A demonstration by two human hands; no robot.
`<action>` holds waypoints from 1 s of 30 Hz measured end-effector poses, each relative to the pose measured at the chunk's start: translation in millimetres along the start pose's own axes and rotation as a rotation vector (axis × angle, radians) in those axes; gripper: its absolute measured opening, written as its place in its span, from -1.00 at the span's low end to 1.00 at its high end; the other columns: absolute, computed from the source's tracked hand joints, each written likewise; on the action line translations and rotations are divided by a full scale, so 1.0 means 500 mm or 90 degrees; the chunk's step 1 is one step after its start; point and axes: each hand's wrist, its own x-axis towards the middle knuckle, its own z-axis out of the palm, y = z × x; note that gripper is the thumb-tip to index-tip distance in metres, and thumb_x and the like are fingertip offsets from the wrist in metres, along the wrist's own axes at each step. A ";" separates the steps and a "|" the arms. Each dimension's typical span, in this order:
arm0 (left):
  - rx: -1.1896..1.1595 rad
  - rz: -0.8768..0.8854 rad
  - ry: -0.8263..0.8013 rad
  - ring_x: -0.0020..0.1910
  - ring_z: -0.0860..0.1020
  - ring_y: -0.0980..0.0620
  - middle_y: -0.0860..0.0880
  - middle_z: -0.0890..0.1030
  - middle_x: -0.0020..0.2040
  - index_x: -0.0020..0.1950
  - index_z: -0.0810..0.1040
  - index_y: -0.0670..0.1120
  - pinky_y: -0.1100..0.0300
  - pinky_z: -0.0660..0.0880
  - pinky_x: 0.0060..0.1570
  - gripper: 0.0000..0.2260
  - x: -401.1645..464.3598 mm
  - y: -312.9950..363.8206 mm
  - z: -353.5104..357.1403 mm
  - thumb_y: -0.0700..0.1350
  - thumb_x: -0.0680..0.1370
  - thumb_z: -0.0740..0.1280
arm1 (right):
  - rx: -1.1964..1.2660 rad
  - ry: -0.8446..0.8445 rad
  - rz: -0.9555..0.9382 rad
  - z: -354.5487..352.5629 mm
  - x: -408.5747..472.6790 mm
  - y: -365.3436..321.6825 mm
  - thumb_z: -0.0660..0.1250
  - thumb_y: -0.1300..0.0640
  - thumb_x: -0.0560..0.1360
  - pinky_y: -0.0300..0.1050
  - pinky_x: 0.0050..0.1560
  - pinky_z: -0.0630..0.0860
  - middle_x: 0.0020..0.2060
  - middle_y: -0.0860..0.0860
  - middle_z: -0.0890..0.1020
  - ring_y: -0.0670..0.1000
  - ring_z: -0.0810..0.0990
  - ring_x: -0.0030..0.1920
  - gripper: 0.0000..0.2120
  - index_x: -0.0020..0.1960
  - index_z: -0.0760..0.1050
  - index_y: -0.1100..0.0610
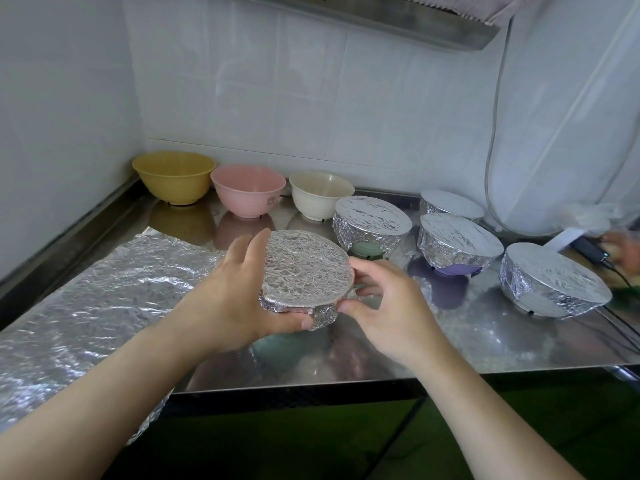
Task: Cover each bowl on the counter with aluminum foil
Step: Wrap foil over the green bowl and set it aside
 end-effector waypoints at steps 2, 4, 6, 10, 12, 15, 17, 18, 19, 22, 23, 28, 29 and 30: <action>-0.004 0.007 0.003 0.49 0.36 -0.02 0.01 0.18 0.58 0.68 -0.07 0.03 0.11 0.38 0.37 0.27 0.001 -0.002 0.000 0.50 0.19 0.50 | 0.003 -0.020 -0.001 -0.006 0.001 0.004 0.62 0.05 0.41 -0.08 0.26 0.61 0.20 -0.23 0.58 -0.17 0.66 0.13 -0.32 0.50 0.52 -0.09; -0.007 0.013 0.003 0.47 0.37 0.00 0.01 0.19 0.57 0.67 -0.06 0.04 0.14 0.37 0.35 0.26 0.001 -0.003 0.000 0.49 0.19 0.51 | 0.029 -0.050 0.001 -0.013 0.000 0.008 0.59 0.02 0.43 -0.03 0.32 0.59 0.24 -0.25 0.56 -0.16 0.66 0.18 -0.31 0.53 0.49 -0.11; -0.011 0.014 0.001 0.46 0.36 0.02 0.02 0.18 0.57 0.67 -0.06 0.04 0.15 0.36 0.36 0.25 0.001 -0.003 0.000 0.49 0.20 0.52 | 0.034 -0.068 -0.003 -0.017 -0.004 0.011 0.59 0.03 0.44 -0.03 0.35 0.57 0.27 -0.26 0.54 -0.17 0.63 0.23 -0.29 0.55 0.46 -0.12; -0.023 0.015 0.008 0.50 0.32 0.03 0.04 0.15 0.59 0.68 -0.06 0.06 0.16 0.34 0.38 0.25 0.002 -0.007 0.002 0.45 0.22 0.55 | -0.020 -0.040 -0.015 -0.005 -0.006 0.011 0.59 -0.08 0.41 -0.02 0.35 0.56 0.29 -0.28 0.50 -0.17 0.60 0.25 -0.24 0.57 0.42 -0.11; -0.030 0.014 0.007 0.50 0.32 0.03 0.05 0.15 0.59 0.68 -0.06 0.07 0.15 0.34 0.40 0.25 0.003 -0.009 0.002 0.45 0.21 0.56 | -0.048 -0.020 -0.026 0.004 -0.006 0.010 0.58 -0.13 0.41 0.01 0.35 0.56 0.28 -0.28 0.49 -0.14 0.58 0.27 -0.23 0.56 0.41 -0.11; -0.035 0.012 0.002 0.51 0.31 0.03 0.06 0.12 0.62 0.68 -0.09 0.08 0.10 0.35 0.43 0.28 0.003 -0.010 0.000 0.47 0.19 0.55 | -0.075 0.010 -0.036 0.015 -0.006 0.011 0.61 -0.06 0.42 0.04 0.31 0.58 0.23 -0.26 0.51 -0.12 0.59 0.23 -0.27 0.53 0.44 -0.09; -0.033 0.008 -0.001 0.53 0.28 0.03 0.06 0.10 0.63 0.69 -0.10 0.07 0.11 0.33 0.44 0.28 0.003 -0.010 -0.001 0.45 0.21 0.56 | -0.081 0.029 -0.032 0.020 -0.008 0.010 0.63 0.00 0.43 0.04 0.29 0.58 0.22 -0.25 0.51 -0.10 0.60 0.20 -0.29 0.52 0.46 -0.06; -0.030 0.007 -0.001 0.53 0.28 0.03 0.07 0.10 0.63 0.69 -0.10 0.07 0.11 0.33 0.44 0.28 0.003 -0.010 0.000 0.44 0.22 0.56 | -0.085 0.034 -0.028 0.022 -0.009 0.009 0.64 0.02 0.43 0.04 0.29 0.58 0.22 -0.24 0.52 -0.10 0.60 0.19 -0.29 0.52 0.46 -0.04; -0.026 0.008 0.002 0.53 0.29 0.02 0.07 0.10 0.63 0.69 -0.11 0.07 0.10 0.34 0.44 0.27 0.003 -0.010 0.000 0.44 0.22 0.57 | -0.088 0.037 -0.023 0.023 -0.009 0.008 0.64 0.03 0.43 0.04 0.30 0.58 0.22 -0.23 0.52 -0.09 0.60 0.19 -0.28 0.53 0.46 -0.02; -0.012 0.003 0.009 0.51 0.33 0.01 0.06 0.11 0.62 0.69 -0.10 0.06 0.10 0.37 0.42 0.27 0.002 -0.007 0.002 0.43 0.23 0.58 | -0.087 0.033 -0.014 0.023 -0.011 0.004 0.64 0.03 0.43 0.03 0.30 0.57 0.23 -0.23 0.52 -0.10 0.60 0.19 -0.27 0.53 0.45 -0.02; -0.005 0.000 0.012 0.50 0.34 0.00 0.05 0.12 0.62 0.69 -0.09 0.06 0.09 0.38 0.40 0.27 0.002 -0.005 0.002 0.43 0.22 0.58 | -0.087 0.031 -0.015 0.022 -0.011 0.002 0.65 0.03 0.42 0.02 0.30 0.58 0.22 -0.24 0.52 -0.11 0.60 0.19 -0.26 0.53 0.45 -0.03; 0.028 -0.015 0.031 0.50 0.36 -0.07 -0.01 0.18 0.59 0.68 -0.06 0.03 0.01 0.42 0.40 0.31 0.001 0.005 0.009 0.47 0.16 0.56 | -0.119 0.026 -0.021 0.019 -0.012 -0.015 0.66 -0.02 0.39 -0.03 0.35 0.53 0.22 -0.22 0.51 -0.14 0.55 0.22 -0.24 0.53 0.46 -0.03; 0.027 -0.014 0.033 0.50 0.35 -0.07 -0.01 0.18 0.60 0.68 -0.06 0.03 0.00 0.42 0.41 0.32 0.000 0.004 0.010 0.49 0.15 0.55 | -0.130 0.024 -0.024 0.019 -0.012 -0.017 0.65 -0.06 0.39 -0.02 0.34 0.53 0.21 -0.22 0.50 -0.13 0.54 0.23 -0.23 0.53 0.45 -0.04; 0.026 -0.015 0.035 0.51 0.35 -0.08 -0.02 0.18 0.60 0.68 -0.06 0.03 -0.01 0.42 0.41 0.33 0.001 0.004 0.011 0.50 0.14 0.54 | -0.142 0.021 -0.024 0.019 -0.011 -0.019 0.64 -0.09 0.39 -0.03 0.32 0.53 0.21 -0.22 0.49 -0.12 0.53 0.23 -0.23 0.53 0.44 -0.06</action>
